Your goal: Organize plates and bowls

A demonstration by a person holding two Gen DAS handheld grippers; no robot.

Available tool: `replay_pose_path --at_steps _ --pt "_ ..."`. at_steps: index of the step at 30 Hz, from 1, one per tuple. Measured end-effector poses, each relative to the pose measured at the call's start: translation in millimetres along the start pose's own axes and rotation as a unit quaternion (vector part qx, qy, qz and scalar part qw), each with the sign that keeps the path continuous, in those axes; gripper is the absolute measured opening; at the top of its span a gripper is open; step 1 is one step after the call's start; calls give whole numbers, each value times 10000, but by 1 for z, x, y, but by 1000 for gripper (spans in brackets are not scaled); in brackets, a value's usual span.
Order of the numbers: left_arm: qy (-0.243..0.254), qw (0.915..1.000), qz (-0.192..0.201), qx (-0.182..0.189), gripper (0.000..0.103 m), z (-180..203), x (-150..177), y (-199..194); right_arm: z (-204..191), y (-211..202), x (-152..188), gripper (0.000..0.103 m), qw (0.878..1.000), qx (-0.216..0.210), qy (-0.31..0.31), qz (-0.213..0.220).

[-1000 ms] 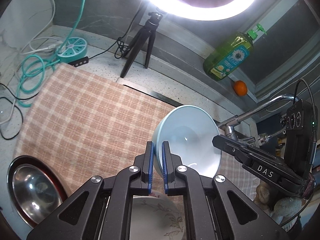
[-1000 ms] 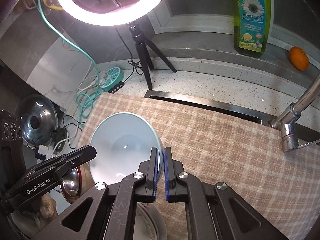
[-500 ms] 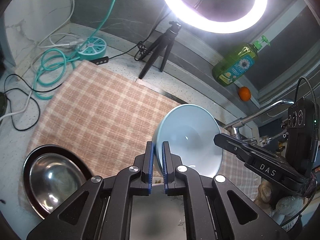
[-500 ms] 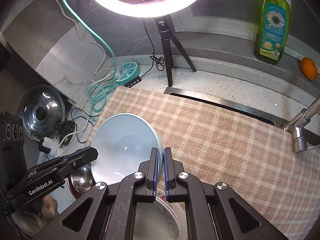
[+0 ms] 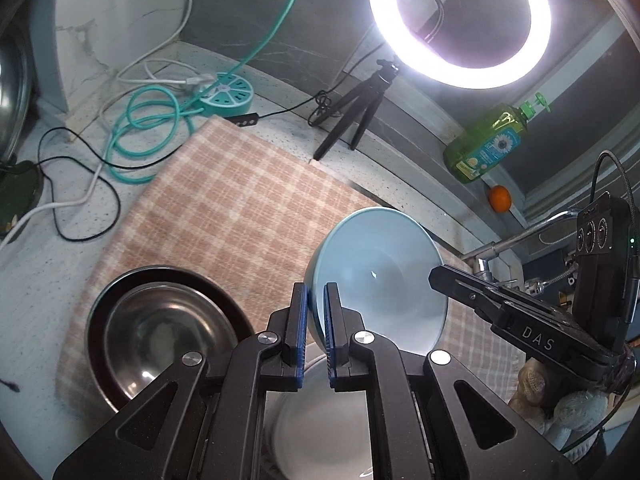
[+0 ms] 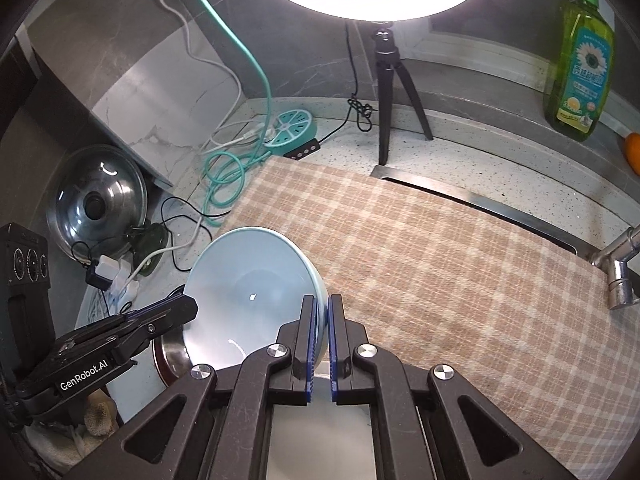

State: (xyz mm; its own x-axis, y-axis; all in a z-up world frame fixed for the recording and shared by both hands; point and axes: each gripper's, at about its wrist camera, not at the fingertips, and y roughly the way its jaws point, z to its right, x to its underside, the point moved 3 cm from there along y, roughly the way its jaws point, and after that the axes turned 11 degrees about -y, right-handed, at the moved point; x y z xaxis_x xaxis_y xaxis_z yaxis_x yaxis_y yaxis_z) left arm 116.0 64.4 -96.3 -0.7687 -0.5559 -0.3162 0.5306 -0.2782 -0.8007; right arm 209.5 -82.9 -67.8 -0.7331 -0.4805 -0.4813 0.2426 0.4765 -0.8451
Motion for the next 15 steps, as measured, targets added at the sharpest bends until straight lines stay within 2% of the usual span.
replay_pose_path --at_steps 15 --pt "-341 9992 149 -161 6 -48 4 -24 -48 22 -1 5 9991 -216 -324 -154"
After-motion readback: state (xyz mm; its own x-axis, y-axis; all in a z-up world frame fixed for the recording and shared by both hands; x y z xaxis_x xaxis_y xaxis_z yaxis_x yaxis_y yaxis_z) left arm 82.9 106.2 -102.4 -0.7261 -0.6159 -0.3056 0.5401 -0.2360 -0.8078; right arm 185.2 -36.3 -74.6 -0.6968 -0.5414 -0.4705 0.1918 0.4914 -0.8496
